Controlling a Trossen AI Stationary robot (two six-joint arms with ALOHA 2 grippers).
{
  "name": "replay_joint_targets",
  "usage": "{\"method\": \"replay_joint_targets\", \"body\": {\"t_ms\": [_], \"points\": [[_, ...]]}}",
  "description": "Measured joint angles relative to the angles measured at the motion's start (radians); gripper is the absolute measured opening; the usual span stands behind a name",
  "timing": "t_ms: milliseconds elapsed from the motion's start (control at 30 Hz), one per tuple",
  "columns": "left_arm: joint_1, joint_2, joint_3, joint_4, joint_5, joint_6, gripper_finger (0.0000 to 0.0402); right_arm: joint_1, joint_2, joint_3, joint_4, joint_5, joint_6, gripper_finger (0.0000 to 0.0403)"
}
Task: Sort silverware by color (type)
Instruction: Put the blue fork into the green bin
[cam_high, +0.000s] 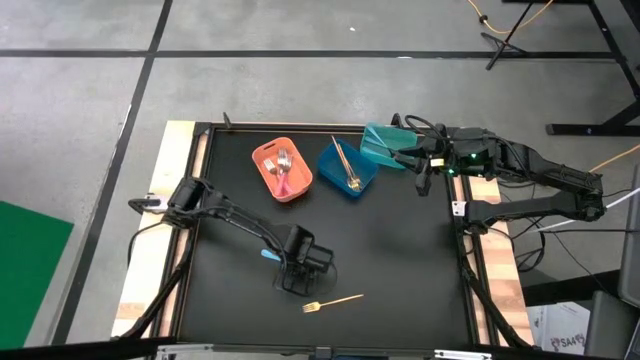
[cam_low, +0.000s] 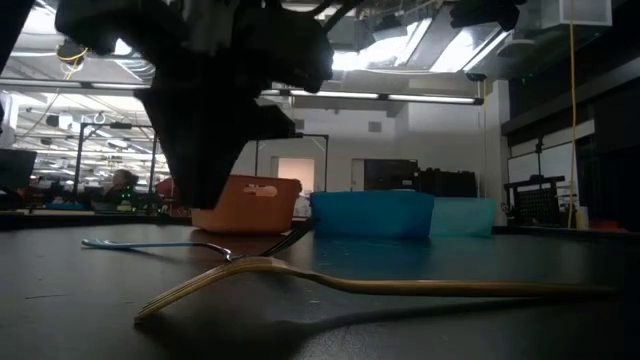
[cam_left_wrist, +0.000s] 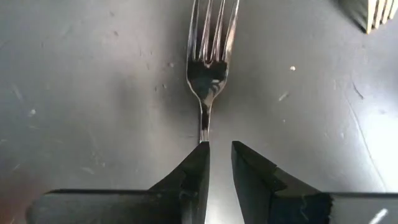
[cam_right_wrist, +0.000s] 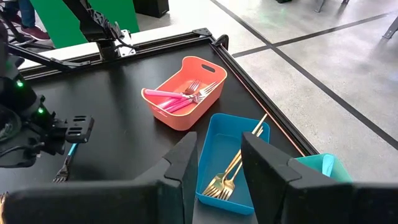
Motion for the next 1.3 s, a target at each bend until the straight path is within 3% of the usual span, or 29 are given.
{"method": "replay_joint_targets", "body": {"t_ms": [267,1300], "points": [[0.002,0.0,-0.066,0.096,-0.001,0.0,0.0061,0.0,0.0,0.0,0.0,0.0,0.0,0.0111],[0.004,-0.002,-0.146,0.163,-0.059,-0.014,0.0055,0.0,0.0,0.0,0.001,0.0,0.0,0.0111]]}}
